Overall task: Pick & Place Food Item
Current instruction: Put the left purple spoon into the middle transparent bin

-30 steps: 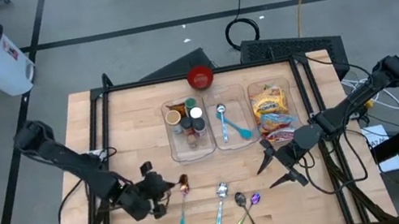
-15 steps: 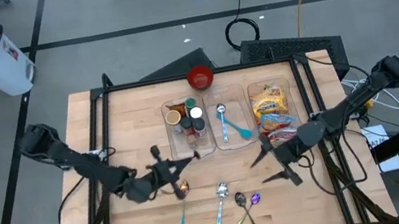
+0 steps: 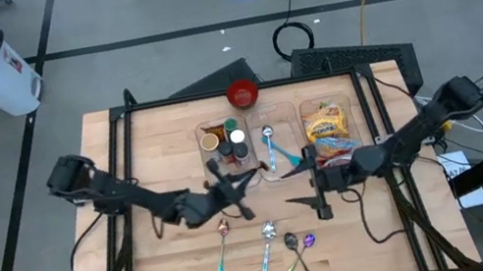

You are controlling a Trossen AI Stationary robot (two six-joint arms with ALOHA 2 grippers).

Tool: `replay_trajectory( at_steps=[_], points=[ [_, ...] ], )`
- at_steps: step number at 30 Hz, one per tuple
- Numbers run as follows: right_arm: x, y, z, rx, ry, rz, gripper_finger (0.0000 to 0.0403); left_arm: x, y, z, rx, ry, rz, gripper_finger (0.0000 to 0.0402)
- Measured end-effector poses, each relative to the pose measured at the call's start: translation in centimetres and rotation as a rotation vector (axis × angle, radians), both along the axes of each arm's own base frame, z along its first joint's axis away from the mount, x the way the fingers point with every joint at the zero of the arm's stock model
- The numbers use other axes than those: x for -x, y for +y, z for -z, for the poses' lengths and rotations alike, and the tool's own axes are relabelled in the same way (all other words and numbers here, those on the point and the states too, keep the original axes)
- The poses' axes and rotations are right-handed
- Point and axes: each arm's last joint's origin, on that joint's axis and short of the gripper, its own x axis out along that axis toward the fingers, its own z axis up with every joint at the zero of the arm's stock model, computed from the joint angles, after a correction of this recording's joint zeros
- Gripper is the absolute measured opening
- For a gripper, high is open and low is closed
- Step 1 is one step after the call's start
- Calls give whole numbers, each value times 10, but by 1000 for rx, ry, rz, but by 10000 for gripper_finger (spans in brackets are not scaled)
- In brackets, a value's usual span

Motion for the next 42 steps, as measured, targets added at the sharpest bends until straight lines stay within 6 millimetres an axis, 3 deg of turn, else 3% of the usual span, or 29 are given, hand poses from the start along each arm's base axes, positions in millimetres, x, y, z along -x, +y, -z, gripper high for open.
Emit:
replay_trajectory(
  at_steps=[6,10,20,28,34,42],
  points=[
    [-9,-8,10,-49,39,26,254,-36,-14,13,-137,98,-73,6],
    [-8,-9,9,-70,47,70,254,-46,-27,16,-233,174,-145,1],
    [18,-2,-2,-82,214,-93,254,-44,-36,10,-240,180,-175,1],
    [41,-18,-8,-123,331,142,254,-44,-37,10,-227,168,-152,1],
    [40,-20,-9,-100,310,215,254,-47,-41,10,-164,115,28,1],
    [33,-10,-10,-78,267,-9,253,-49,-38,11,-124,94,73,1]
  ],
)
